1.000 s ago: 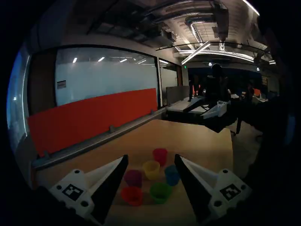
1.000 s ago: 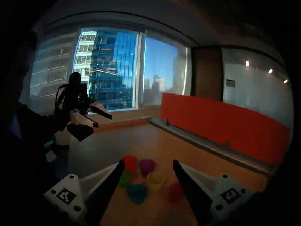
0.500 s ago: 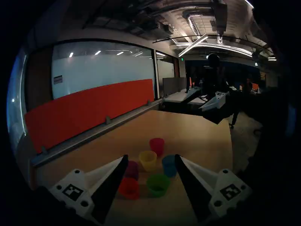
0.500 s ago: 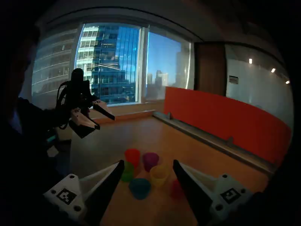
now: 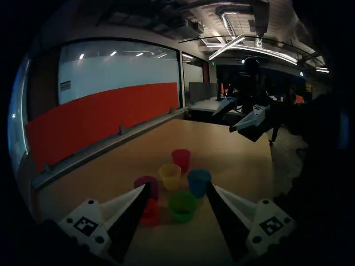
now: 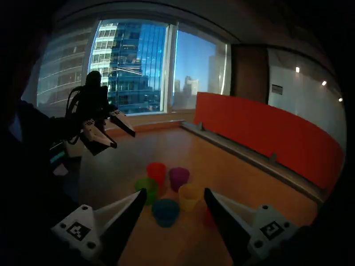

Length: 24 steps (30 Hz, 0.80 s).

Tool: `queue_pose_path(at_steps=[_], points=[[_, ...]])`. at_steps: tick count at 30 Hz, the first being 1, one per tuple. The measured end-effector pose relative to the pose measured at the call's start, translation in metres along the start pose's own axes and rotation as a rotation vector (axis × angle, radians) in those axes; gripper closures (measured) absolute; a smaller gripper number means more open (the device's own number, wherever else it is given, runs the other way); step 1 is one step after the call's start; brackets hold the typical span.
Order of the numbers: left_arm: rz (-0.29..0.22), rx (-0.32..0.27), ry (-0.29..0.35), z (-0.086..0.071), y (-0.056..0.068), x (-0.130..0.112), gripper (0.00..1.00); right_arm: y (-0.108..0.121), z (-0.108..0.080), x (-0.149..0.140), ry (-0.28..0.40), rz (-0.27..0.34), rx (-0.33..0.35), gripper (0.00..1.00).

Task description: Pour water

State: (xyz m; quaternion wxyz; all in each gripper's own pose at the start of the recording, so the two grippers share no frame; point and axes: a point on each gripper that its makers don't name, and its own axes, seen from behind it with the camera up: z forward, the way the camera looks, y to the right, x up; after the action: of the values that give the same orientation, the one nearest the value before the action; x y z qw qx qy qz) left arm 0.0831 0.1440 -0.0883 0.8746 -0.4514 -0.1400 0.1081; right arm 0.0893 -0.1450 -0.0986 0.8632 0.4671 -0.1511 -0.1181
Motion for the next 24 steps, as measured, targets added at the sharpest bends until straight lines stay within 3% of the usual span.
queue_pose_path(at_steps=[24], points=[[-0.027,-0.040,-0.174,0.035,0.017,-0.104,0.09,-0.019,0.042,-0.093,-0.152,-0.028,0.032,0.00]])
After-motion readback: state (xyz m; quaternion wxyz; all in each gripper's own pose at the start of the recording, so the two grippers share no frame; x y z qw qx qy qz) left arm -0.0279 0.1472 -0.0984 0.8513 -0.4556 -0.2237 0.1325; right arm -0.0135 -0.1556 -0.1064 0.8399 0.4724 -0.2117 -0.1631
